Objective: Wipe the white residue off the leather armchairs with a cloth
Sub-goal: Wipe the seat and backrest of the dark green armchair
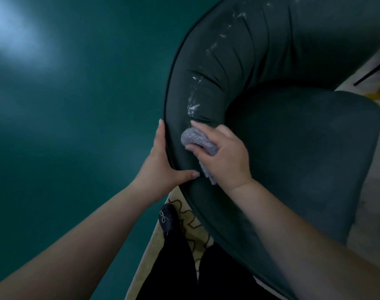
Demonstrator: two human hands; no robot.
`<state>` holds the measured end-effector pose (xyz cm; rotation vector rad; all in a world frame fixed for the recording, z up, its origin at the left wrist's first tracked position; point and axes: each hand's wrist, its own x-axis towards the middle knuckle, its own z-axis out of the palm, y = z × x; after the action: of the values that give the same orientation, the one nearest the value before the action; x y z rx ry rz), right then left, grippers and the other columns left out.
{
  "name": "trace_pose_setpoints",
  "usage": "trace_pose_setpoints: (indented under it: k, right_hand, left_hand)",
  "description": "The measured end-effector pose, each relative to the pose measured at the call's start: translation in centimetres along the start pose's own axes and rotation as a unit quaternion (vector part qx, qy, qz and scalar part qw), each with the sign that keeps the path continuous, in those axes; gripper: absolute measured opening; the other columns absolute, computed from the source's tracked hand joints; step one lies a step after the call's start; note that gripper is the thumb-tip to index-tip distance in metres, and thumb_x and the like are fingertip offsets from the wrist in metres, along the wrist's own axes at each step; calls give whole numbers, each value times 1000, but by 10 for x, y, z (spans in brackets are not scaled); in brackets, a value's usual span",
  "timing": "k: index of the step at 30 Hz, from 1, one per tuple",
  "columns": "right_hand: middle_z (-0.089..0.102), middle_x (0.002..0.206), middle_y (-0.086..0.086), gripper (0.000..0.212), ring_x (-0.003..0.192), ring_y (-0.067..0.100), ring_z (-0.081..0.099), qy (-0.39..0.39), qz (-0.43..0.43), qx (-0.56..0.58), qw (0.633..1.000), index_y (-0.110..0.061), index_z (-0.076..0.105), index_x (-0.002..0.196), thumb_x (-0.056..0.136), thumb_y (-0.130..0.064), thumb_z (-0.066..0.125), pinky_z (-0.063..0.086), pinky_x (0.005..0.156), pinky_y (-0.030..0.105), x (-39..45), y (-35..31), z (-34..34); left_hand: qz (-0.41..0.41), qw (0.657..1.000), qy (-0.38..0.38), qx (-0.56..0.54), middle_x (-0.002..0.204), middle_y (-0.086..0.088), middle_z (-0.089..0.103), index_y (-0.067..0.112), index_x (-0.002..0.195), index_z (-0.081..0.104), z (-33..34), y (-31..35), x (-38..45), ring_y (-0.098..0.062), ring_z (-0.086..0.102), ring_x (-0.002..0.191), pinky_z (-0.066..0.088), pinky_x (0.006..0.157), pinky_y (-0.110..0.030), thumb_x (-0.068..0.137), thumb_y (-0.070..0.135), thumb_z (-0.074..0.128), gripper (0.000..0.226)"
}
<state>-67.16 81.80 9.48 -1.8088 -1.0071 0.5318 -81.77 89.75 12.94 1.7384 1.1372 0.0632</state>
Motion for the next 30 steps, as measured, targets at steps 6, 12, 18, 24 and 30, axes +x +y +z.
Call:
trace_pose_setpoints:
  k: [6,12,18,24,30]
  right_hand:
    - [55,96,-14,40,91,-1,60,116,132,46,983,-47,61,119,80,-42,68,48,90,18,18,14,-9]
    - [46,86,-9,41,79,5,54,82,47,-21,995,-46,59,123,83,-42,64,49,81,22,33,-2,15]
    - [47,84,-20,42,78,0,56,67,35,32,997,-58,57,116,78,-43,66,46,77,11,24,-9,23]
    - [50,88,-15,38,85,2,58,163,139,-1,977,-48,60,120,86,-33,67,44,84,12,20,16,2]
    - [44,82,-18,44,78,-1,54,84,29,23,996,-52,57,121,80,-40,67,44,80,13,56,-5,26]
  left_hand:
    - [13,1000,-18,-11,138,30,24,35,151,-10,-15,1,21,15,35,116,32,79,8,61,31,89,134]
    - [25,999,-46,-4,146,21,28,32,152,-10,-24,4,32,1,40,126,39,91,-4,62,29,89,134]
    - [53,997,-57,10,155,10,26,31,151,-14,-31,6,47,-7,37,135,37,103,-20,62,32,89,135]
    - [55,995,-84,-1,153,16,26,29,152,-13,-41,7,58,2,38,128,34,79,5,62,30,89,136]
    - [58,994,-86,19,149,18,27,28,152,-14,-43,7,65,1,39,127,34,86,0,62,29,89,136]
